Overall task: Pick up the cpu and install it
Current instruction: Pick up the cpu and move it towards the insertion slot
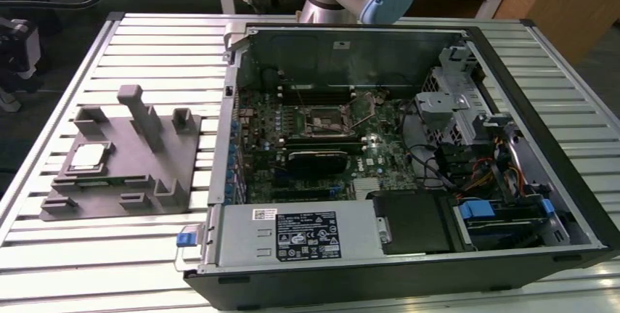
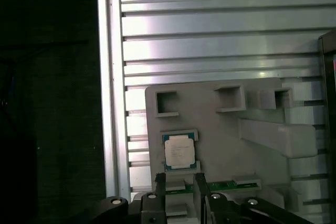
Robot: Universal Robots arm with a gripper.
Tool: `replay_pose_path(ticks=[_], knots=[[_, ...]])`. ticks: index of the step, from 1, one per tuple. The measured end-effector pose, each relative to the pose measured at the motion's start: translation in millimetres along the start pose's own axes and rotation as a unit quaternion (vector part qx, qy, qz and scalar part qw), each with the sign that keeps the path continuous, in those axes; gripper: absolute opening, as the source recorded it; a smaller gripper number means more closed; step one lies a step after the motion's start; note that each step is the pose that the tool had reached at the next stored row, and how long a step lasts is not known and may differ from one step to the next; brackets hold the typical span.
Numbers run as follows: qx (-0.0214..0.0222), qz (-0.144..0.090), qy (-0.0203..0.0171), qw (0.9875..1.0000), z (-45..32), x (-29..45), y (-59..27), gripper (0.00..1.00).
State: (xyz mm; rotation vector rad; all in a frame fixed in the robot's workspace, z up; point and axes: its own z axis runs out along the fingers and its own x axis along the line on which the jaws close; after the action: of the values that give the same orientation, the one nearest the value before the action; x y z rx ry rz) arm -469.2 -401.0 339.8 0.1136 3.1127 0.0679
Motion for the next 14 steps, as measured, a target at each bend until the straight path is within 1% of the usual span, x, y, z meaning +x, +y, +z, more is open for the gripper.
replay_pose_path(ticks=[1,2,4,5,6,14], knots=[[0.0000,0.000,0.0000,1.0000,0.6,0.0,0.0,0.35],[0.0000,0.000,0.0000,1.0000,1.2,0.0,-0.1,0.35],[0.0000,0.000,0.0000,1.0000,2.7,0.1,-0.1,0.47],[0.0000,0.000,0.0000,1.0000,3.5,0.1,-0.2,0.47],[0.0000,0.000,0.0000,1.0000,4.4,0.1,-0.2,0.53],[0.0000,0.000,0.0000,1.0000,10.0,0.2,-0.5,0.53]])
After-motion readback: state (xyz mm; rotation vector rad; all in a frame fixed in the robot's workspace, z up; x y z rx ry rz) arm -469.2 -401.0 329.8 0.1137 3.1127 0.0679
